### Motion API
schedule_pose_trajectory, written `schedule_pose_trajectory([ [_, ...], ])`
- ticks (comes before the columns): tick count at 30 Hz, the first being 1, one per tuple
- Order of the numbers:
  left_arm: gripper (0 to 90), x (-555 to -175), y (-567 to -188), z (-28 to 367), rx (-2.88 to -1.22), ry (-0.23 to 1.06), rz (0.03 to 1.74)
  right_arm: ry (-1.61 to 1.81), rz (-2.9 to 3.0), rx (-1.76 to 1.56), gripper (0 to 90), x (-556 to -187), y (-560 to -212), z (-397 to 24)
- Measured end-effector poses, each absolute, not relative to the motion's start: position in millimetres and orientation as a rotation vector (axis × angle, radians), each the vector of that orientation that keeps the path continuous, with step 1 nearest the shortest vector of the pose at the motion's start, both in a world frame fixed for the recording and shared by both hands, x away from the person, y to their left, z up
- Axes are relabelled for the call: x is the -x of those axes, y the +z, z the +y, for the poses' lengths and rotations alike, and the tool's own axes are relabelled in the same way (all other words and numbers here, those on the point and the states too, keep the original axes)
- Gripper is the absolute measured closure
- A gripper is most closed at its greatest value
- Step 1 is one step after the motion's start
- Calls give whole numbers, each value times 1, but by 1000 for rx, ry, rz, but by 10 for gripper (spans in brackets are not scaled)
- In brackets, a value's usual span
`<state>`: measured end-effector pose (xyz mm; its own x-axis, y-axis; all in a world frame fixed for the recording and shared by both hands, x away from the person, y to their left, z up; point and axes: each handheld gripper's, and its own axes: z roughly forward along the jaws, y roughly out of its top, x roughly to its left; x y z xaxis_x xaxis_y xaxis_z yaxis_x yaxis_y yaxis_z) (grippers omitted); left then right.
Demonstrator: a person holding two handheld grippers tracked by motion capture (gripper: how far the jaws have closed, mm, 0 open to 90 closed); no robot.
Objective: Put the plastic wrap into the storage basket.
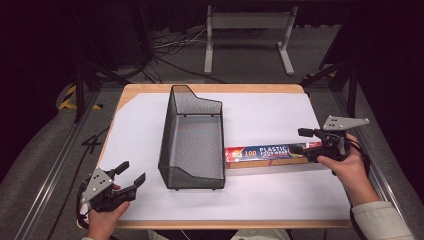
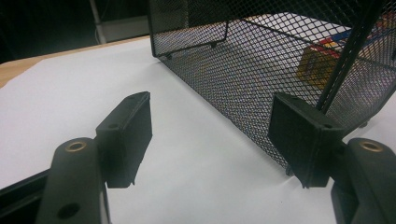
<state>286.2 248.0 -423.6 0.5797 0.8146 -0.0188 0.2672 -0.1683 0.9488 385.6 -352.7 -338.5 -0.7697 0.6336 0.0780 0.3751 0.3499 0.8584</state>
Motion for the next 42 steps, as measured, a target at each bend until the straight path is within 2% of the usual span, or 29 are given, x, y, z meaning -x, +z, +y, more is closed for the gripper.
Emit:
schedule_pose_trajectory([
  [8, 312, -286, -424, 249, -1720, 625, 903, 1249, 2458, -842, 216, -408, -335, -335],
  [19, 312, -286, -425, 250, -1718, 621, 914, 1077, 2652, -775, 219, -432, -349, -312],
  [42, 310, -287, -426, 251, -1718, 606, 918, 766, 2867, -669, 171, -451, -376, -299],
])
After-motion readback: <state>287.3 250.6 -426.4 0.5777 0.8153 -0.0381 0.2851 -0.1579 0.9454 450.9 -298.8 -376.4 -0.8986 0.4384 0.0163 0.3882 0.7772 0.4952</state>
